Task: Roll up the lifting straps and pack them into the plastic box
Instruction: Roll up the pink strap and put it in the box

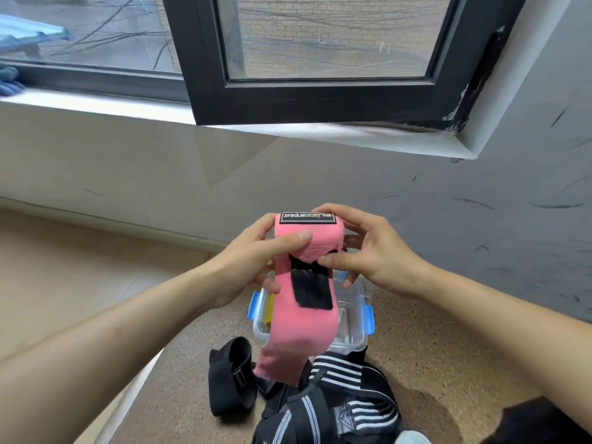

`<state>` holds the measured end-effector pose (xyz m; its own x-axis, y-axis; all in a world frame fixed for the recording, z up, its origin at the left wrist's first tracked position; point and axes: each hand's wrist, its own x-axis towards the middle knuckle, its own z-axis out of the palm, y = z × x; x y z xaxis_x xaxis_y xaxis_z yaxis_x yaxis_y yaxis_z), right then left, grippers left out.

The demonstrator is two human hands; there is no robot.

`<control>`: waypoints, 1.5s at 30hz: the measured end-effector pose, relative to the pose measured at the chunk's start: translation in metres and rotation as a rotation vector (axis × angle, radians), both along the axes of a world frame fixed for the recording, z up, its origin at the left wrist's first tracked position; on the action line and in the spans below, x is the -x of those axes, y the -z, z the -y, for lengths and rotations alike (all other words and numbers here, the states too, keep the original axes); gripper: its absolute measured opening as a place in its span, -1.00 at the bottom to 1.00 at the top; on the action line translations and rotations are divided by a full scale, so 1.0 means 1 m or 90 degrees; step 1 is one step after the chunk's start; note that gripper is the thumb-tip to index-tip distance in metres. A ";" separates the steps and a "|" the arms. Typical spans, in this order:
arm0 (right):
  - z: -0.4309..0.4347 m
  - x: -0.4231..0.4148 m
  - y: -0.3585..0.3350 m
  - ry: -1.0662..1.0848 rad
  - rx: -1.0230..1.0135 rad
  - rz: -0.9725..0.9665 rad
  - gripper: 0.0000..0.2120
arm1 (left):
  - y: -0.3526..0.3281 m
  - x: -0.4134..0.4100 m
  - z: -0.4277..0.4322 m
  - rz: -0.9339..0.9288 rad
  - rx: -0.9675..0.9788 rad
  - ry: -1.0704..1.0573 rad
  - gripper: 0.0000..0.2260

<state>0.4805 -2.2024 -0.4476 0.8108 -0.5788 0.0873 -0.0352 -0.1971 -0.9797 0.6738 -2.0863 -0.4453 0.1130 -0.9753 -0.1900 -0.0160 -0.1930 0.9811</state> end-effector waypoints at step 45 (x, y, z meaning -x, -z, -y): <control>-0.007 -0.006 -0.004 -0.008 -0.279 -0.063 -0.56 | 0.000 0.011 -0.001 0.065 0.087 -0.131 -0.40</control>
